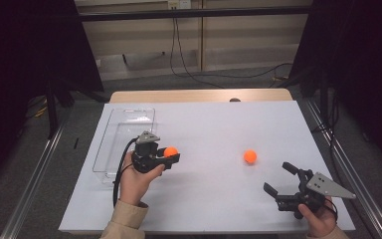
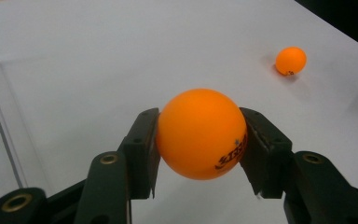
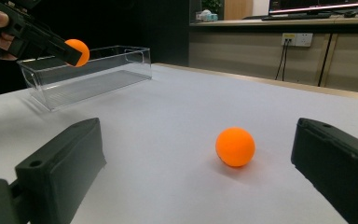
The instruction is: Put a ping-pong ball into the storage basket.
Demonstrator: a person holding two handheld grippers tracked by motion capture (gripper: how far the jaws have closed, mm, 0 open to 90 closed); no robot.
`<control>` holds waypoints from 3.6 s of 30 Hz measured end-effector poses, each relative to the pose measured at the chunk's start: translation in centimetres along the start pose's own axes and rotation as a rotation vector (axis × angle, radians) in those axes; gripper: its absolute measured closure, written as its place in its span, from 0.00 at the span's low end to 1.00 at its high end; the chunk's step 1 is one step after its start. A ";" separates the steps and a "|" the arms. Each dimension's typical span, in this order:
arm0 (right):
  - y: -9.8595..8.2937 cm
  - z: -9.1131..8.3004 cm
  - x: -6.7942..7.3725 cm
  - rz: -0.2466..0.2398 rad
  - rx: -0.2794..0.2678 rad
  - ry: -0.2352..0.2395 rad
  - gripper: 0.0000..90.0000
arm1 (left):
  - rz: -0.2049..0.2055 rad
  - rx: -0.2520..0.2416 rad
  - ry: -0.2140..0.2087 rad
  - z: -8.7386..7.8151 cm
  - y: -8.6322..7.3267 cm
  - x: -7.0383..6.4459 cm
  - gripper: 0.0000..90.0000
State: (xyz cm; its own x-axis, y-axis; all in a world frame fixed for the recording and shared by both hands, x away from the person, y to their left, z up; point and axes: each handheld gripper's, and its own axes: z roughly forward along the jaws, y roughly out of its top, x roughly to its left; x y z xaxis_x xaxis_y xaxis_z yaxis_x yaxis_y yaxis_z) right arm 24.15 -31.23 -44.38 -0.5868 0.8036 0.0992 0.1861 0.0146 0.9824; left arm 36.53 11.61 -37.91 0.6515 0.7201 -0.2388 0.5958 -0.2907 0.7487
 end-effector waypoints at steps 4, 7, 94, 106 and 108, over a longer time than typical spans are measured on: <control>0.0 0.0 0.0 -0.002 0.001 0.002 0.02 | -0.001 0.000 0.000 -0.2 0.0 0.2 0.57; 0.0 0.0 0.1 -0.006 0.002 0.004 0.02 | -0.004 -0.001 0.003 -0.3 0.0 0.3 0.57; 0.0 0.1 0.1 -0.016 0.007 0.007 0.03 | -0.074 -0.076 0.118 -4.3 -0.5 3.9 0.57; 0.0 0.1 0.2 -0.016 0.009 0.009 0.03 | -0.074 -0.082 0.131 -4.7 -0.6 4.2 0.57; 0.0 0.1 0.2 -0.017 0.009 0.010 0.03 | -0.077 -0.084 0.134 -4.8 -0.6 4.3 0.57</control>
State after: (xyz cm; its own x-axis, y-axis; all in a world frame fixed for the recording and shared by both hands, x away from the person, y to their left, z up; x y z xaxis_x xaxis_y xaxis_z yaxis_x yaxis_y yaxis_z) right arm 24.13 -31.02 -44.42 -0.5977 0.7973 0.0842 0.1830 0.0335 0.9825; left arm 36.70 17.86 -36.42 0.5339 0.8172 -0.2170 0.5961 -0.1818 0.7821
